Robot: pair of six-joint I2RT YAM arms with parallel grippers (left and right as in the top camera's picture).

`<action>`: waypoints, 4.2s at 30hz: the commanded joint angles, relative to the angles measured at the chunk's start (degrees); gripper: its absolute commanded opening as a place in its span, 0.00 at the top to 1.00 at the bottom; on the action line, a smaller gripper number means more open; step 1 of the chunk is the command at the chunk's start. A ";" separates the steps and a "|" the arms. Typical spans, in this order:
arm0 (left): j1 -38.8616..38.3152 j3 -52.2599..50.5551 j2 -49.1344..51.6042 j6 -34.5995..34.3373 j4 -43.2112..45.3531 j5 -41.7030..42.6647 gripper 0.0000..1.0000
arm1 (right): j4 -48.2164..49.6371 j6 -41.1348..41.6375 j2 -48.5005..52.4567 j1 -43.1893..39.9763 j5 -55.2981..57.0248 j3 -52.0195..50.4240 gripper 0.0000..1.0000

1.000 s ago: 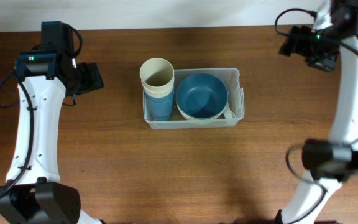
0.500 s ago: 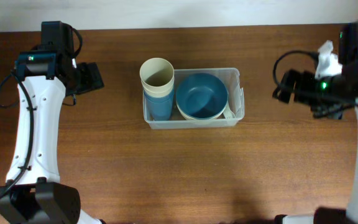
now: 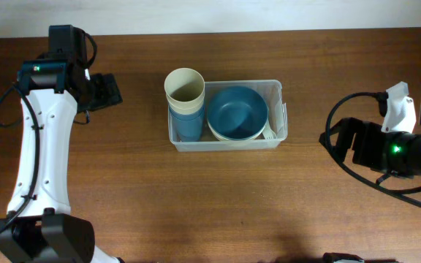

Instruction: Pack container

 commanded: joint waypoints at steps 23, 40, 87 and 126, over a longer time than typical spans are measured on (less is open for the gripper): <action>-0.13 -0.39 -0.02 -0.59 0.09 -0.24 0.00 | 17.53 -11.89 -24.39 0.37 1.49 -6.34 0.01; -0.13 -0.39 -0.02 -0.59 0.09 -0.24 0.00 | 80.17 -20.83 -69.75 0.33 1.79 -80.41 0.01; -0.13 -0.39 -0.02 -0.59 0.11 -0.24 0.00 | 93.81 -21.11 -72.83 6.75 8.92 -105.63 0.01; -0.13 -0.39 -0.02 -0.59 0.15 -0.55 0.00 | 93.77 -21.11 -72.81 6.73 9.05 -105.63 0.01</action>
